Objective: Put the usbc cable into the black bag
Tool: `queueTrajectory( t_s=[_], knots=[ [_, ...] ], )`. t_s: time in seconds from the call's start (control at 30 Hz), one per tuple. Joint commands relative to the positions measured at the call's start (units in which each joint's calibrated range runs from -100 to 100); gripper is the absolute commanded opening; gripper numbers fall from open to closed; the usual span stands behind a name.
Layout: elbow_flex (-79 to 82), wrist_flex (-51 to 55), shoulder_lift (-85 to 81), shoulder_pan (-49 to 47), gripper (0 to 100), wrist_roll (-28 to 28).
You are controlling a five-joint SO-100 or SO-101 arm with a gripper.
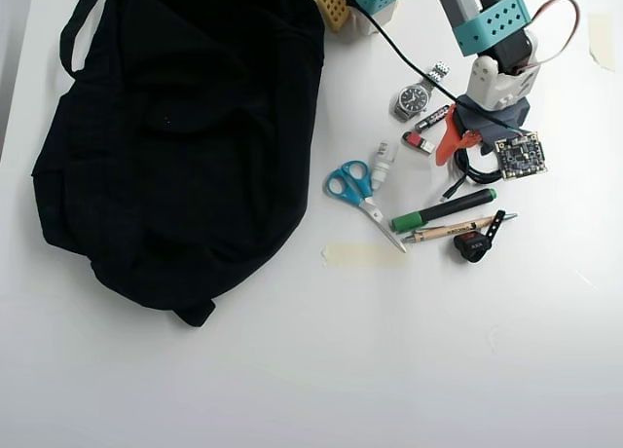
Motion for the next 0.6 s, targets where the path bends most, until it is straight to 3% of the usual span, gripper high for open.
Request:
queueTrajectory(
  t_s=[0.0,0.57],
  knots=[
    [-2.66,-2.50,0.78,0.64,27,0.33],
    [-2.57,-6.55,6.34,1.32,26,0.33]
  ],
)
